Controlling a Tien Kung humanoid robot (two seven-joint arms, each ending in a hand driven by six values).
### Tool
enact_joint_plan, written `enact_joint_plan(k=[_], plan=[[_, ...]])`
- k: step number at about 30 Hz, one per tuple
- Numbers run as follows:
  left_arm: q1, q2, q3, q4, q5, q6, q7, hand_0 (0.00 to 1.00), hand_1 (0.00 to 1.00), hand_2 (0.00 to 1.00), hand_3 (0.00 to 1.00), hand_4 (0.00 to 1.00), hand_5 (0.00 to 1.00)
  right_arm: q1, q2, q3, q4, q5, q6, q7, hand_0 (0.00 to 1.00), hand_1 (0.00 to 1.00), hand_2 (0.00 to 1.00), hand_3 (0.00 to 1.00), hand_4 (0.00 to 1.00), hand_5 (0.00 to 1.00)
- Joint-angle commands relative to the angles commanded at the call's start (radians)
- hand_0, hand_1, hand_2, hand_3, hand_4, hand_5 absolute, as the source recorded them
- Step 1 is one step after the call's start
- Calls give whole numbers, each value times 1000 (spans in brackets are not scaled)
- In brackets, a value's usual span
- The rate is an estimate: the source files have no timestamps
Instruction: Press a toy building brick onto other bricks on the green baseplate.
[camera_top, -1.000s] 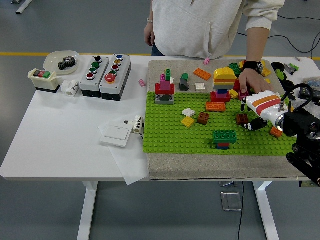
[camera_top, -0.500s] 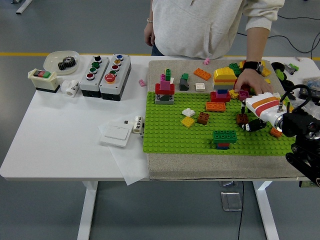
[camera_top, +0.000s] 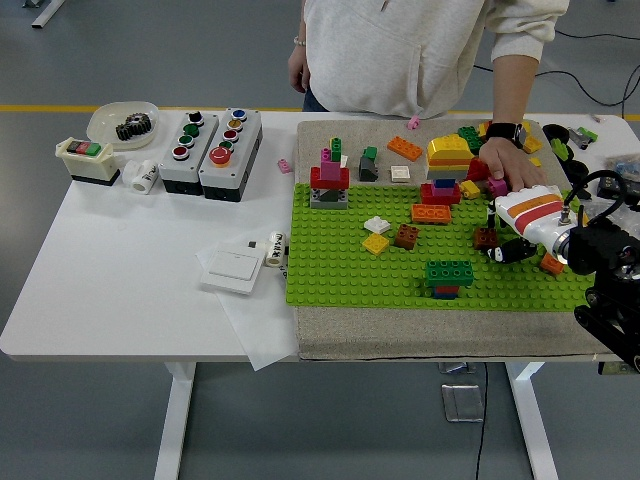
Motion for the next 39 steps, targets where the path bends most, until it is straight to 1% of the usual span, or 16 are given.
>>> enact_joint_plan(k=[6,7,12,13,18,19,24,25,30,33,36,37,38,39], plan=[[-2,0,1,0,0,0,-1,482,591,751,786,834,824,-1,-1,0,0,1,-10,10,363,445,499,514,777,462],[-2,0,1,0,0,0,-1,482,591,751,786,835,823,-1,-1,0,0,2,-11,11,336,434,488,507,743,473],[-3,1,2,0,-2,0,-2,482,591,751,786,835,823,-1,-2,0,-2,5,-23,24,336,434,488,507,743,473],[-3,1,2,0,-1,0,-1,482,593,751,786,834,823,-2,-2,-1,-2,6,-28,29,301,403,475,498,687,502],[-3,0,1,0,1,-1,-1,482,593,751,786,834,823,-3,-3,-2,-3,12,-41,45,301,403,475,498,687,502],[-3,0,1,0,1,-1,0,482,592,752,786,835,823,-3,-3,-2,-3,12,-41,46,256,364,450,491,662,522],[-3,0,0,0,2,-1,0,482,592,752,786,835,823,-3,-4,-3,-4,14,-43,53,256,364,450,491,662,522],[-2,0,-1,0,3,-1,1,483,592,752,786,835,822,-3,-4,-3,-5,14,-44,55,212,330,432,483,654,517],[0,-1,-4,1,4,0,1,483,592,752,786,835,822,-7,-9,1,4,18,-48,59,212,330,432,483,654,517],[2,-1,-4,1,4,0,1,484,592,752,786,834,822,-12,-13,12,14,22,-50,61,199,321,426,483,651,513],[5,-2,-7,2,7,1,2,484,592,752,786,834,822,-29,-33,44,54,32,-59,65,199,321,426,483,651,513],[6,-2,-8,2,8,1,2,483,593,752,786,832,820,-38,-45,57,81,49,-64,68,193,318,423,484,628,521],[7,-2,-8,2,8,1,2,483,593,752,786,832,820,-42,-50,62,97,56,-67,69,193,318,423,484,628,521],[9,-3,-11,2,11,1,3,483,593,752,786,832,820,-53,-65,79,125,76,-75,72,193,318,423,484,628,521]])
